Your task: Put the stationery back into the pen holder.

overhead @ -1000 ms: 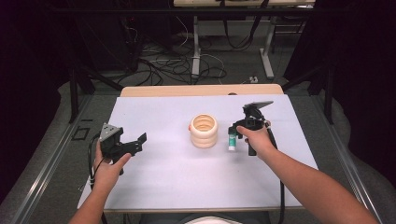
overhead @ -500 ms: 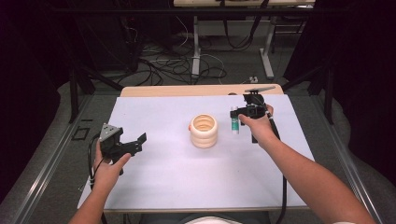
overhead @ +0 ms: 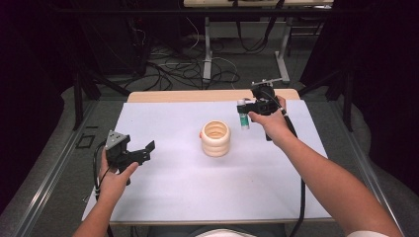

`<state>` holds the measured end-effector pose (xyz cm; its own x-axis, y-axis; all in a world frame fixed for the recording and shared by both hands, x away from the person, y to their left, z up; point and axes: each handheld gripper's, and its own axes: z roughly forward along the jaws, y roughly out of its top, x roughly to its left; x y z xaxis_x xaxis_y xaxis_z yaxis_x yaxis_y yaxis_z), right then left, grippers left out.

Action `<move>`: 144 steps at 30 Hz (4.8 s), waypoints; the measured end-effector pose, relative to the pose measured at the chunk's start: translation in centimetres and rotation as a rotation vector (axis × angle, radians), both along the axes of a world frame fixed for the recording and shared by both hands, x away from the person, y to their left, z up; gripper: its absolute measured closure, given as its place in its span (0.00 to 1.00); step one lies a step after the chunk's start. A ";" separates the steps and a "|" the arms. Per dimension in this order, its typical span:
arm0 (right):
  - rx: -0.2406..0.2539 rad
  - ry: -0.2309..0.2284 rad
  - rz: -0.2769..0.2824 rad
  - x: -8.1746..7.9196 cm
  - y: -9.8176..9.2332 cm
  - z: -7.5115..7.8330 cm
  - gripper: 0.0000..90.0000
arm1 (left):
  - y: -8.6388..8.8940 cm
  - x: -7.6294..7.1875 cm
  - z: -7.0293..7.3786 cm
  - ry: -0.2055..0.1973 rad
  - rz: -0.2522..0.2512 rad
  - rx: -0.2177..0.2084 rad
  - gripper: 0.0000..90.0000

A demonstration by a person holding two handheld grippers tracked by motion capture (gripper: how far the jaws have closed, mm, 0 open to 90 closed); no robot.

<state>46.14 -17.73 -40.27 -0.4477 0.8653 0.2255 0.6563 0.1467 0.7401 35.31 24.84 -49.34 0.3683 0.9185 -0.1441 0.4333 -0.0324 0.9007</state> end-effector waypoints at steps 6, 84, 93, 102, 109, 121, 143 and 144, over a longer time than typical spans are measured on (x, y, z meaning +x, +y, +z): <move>0.000 -0.047 0.079 -0.2 0.9 0.6 0.73 | 0.0 0.0 0.0 0.000 0.001 0.002 0.01; -0.084 -0.080 0.282 -0.6 7.9 -7.0 0.72 | 0.3 0.2 -0.2 0.008 0.009 -0.007 0.02; -0.085 -0.083 0.282 -0.7 7.8 -7.1 0.72 | 0.3 0.2 -0.1 0.003 0.009 -0.007 0.02; -0.041 -0.071 0.269 -0.7 7.3 -6.6 0.57 | 0.2 0.2 -0.2 0.003 0.010 -0.006 0.02; -0.043 -0.073 0.275 -1.2 6.2 -5.9 0.39 | 0.2 0.2 -0.2 0.003 0.009 -0.004 0.02; -0.034 -0.106 0.250 -3.1 3.6 -4.3 0.18 | 0.2 0.2 -0.1 0.004 0.009 -0.002 0.02; -0.103 -0.130 0.097 -5.8 -1.8 -6.9 0.06 | 0.5 0.1 -0.1 0.008 0.016 0.005 0.02; -0.107 -0.134 0.090 -5.9 -2.1 -7.0 0.06 | 0.5 0.1 -0.1 0.009 0.016 0.004 0.02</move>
